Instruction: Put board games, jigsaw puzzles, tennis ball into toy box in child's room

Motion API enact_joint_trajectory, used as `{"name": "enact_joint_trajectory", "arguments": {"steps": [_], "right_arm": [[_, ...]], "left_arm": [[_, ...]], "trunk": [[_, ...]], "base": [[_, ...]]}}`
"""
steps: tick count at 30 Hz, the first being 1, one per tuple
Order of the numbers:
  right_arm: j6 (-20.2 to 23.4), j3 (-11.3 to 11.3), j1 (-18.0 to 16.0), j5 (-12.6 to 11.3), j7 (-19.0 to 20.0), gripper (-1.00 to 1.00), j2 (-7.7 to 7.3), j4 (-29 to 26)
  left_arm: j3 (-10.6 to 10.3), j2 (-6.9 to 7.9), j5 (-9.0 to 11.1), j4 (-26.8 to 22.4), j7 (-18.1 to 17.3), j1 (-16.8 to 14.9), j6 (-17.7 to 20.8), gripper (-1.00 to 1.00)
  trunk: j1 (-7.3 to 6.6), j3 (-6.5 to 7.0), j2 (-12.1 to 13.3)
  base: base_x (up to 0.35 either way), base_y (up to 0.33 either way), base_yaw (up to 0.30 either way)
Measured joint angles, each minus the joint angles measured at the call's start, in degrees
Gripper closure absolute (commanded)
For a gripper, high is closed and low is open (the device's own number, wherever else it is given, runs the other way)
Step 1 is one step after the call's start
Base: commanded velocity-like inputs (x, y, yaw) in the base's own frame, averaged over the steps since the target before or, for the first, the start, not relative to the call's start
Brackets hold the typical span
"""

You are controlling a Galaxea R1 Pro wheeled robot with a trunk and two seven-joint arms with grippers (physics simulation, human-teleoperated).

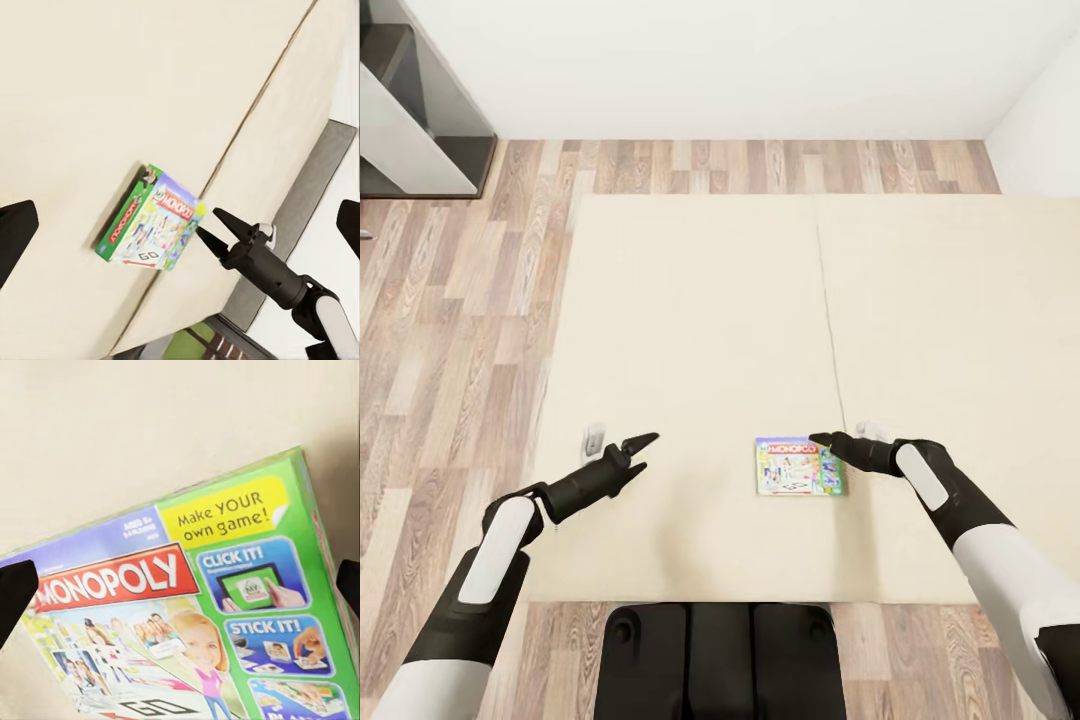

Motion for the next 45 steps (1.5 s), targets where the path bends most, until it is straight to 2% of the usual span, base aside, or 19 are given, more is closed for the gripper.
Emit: {"name": "enact_joint_trajectory", "arguments": {"steps": [3,13,45], "right_arm": [[0.0,0.0,-0.5,0.0,0.0,-1.00,-0.01,-1.0],[0.0,0.0,-0.5,0.0,0.0,-1.00,-0.01,-1.1],[0.0,0.0,-0.5,0.0,0.0,-1.00,-0.01,-1.1]], "left_arm": [[0.0,-0.01,0.0,-1.0,0.0,-0.9,0.0,-1.00],[0.0,0.00,0.0,-4.1,0.0,-0.9,0.0,-1.00],[0.0,0.00,0.0,-4.1,0.0,-0.9,0.0,-1.00]], "trunk": [[0.00,0.00,0.0],[0.00,0.00,0.0],[0.00,0.00,0.0]], "base": [[0.000,0.000,0.000],[0.000,0.000,0.000],[0.000,0.000,0.000]]}}
